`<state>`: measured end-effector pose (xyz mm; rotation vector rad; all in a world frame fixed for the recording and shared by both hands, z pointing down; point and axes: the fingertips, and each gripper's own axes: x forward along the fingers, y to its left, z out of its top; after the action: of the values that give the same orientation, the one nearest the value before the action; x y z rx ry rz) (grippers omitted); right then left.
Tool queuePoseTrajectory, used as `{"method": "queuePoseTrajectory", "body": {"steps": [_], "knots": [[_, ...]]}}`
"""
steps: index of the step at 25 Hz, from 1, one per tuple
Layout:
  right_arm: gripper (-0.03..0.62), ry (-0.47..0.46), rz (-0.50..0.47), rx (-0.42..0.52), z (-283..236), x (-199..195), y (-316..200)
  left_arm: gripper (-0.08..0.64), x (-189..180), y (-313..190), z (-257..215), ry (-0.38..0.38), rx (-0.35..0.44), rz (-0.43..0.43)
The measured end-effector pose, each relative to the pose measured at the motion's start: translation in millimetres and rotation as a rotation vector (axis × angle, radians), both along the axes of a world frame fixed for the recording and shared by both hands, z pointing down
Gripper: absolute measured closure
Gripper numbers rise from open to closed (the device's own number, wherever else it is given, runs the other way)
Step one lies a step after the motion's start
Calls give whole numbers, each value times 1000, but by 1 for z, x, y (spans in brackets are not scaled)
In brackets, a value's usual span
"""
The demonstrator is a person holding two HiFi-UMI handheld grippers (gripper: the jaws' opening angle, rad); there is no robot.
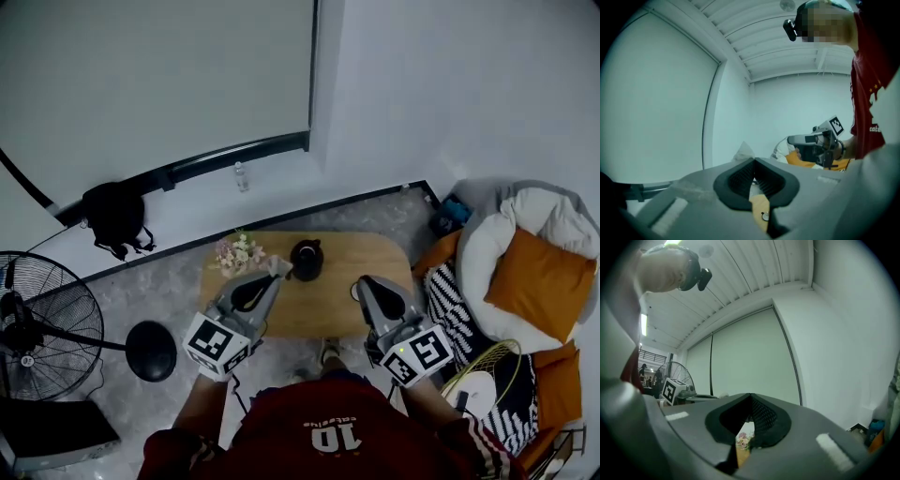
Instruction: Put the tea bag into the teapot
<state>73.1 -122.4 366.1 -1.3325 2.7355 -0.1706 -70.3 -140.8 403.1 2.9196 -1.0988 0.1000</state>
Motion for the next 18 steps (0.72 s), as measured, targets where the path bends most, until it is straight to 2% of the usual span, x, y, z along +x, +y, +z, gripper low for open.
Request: {"method": "queuePoseTrajectory", "body": {"steps": [3,18], "knots": [[589,-3,-8,-7,3,0,-12,557,3,-18,15,-18,-16,4],[589,3,-25,-45,26,11,-76,557,24,-111,98,68,-182,-18]]}}
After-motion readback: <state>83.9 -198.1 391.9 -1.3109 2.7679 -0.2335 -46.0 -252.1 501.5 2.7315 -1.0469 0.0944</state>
